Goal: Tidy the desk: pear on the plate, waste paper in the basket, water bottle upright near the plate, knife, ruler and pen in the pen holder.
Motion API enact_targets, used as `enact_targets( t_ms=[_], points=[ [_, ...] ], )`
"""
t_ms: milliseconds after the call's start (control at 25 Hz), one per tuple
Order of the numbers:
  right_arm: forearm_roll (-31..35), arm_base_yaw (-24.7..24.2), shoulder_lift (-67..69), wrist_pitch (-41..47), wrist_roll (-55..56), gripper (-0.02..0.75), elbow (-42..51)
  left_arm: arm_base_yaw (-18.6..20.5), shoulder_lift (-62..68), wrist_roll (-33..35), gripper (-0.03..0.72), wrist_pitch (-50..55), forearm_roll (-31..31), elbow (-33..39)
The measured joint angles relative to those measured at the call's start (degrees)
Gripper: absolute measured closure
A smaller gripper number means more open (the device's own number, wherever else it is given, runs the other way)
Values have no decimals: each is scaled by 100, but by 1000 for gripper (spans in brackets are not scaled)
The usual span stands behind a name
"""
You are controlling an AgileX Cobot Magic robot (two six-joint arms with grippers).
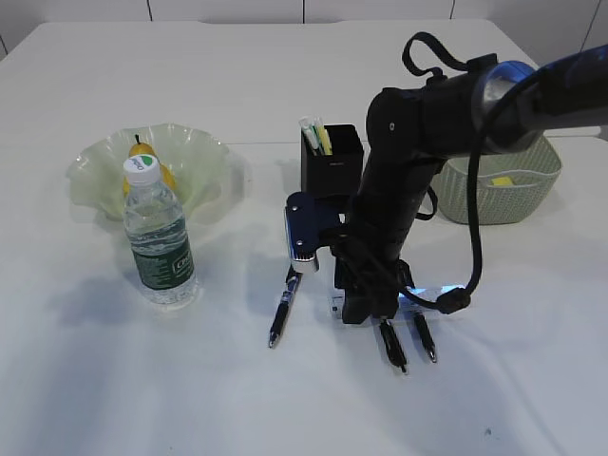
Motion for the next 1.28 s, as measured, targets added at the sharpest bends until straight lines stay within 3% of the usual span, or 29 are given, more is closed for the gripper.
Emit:
enact_targets(
  t_ms=[1280],
  points=[
    [-258,0,238,-170,379,346,-57,0,0,0,214,-27,12,0]
  ],
)
